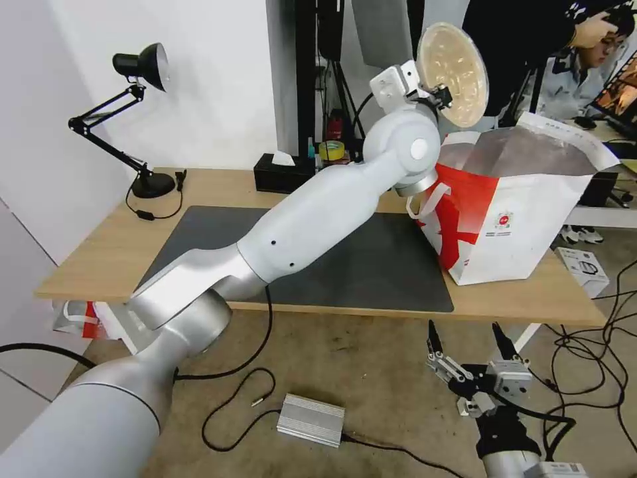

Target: Pick up the trash from the table and place it into the takeout bag.

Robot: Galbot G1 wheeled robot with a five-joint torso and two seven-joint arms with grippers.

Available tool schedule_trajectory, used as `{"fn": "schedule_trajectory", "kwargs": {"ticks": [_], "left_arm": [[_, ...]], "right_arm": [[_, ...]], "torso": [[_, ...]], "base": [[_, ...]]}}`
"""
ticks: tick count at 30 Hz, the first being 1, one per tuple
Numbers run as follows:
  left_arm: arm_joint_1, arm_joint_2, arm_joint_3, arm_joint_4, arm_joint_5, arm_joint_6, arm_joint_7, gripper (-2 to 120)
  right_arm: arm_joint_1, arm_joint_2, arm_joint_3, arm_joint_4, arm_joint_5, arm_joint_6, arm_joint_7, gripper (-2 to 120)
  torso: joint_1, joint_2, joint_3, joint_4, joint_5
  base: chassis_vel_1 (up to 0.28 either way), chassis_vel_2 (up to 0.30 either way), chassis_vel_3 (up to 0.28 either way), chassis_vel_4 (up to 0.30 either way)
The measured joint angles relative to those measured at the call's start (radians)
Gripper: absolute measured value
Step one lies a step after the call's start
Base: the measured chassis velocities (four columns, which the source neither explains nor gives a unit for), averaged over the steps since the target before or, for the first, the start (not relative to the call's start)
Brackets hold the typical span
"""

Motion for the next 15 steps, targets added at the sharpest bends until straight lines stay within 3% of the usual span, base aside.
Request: {"fn": "schedule_trajectory", "kwargs": {"ticks": [15], "left_arm": [[0.004,0.002,0.088,0.053,-0.006,0.000,0.041,0]], "right_arm": [[0.000,0.000,0.000,0.000,0.000,0.000,0.000,100]], "torso": [[0.000,0.000,0.000,-0.0001,0.0000]], "base": [[0.000,0.000,0.000,0.000]]}}
